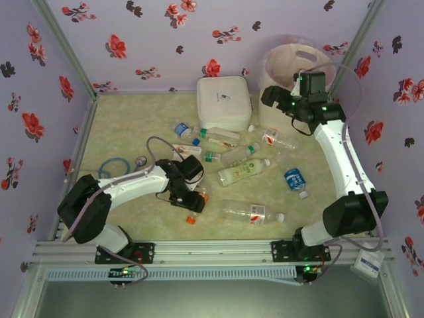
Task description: Put the plastic bottles in the bin
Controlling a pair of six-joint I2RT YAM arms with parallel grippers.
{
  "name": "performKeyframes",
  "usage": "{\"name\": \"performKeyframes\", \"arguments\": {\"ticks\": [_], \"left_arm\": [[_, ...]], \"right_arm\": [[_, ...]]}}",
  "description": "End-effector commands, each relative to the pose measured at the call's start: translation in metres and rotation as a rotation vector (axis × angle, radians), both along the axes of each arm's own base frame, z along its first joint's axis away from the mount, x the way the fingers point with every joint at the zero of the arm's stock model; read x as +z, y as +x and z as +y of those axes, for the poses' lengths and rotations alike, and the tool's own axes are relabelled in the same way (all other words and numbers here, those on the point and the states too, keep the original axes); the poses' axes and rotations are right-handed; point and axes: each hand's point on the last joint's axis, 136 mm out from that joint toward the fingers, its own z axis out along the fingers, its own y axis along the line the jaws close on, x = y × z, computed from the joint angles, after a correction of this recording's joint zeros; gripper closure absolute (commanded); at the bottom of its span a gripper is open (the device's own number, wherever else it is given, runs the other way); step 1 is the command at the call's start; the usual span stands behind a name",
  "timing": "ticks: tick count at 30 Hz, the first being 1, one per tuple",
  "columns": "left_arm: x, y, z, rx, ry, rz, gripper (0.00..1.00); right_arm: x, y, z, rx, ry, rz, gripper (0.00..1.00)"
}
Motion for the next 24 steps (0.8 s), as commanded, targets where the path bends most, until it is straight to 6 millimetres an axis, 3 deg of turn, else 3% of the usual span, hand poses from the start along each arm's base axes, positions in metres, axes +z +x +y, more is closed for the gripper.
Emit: {"name": "performKeyframes", "arguments": {"ticks": [1,7,15,19,24], "left_arm": [[0.0,0.018,0.009,0.011,0.051,-0.059,0.49],[0.039,0.055,-0.004,-0.002,-0.047,-0.139,0.54],[0.137,0.136,-0.016,0.01,-0.308,-0.355,0.54],[0.18,0.171,-0.038,0.03,-0.511,-0.394,0.53],[0.202,0.182,-0.066,-0.034,-0.659,-0.402,0.52]], "right_arm": [[0.015,-0.011,0.009,0.03,0.062,-0.04,0.01],[0.024,-0.035,0.036,0.138,0.259,-0.079,0.02],[0.006,-0.082,0.093,0.387,0.435,0.039,0.1],[0.001,-0.08,0.126,0.465,0.502,0.037,0.18],[0.003,-0.057,0.16,0.511,0.571,-0.002,0.22]]}}
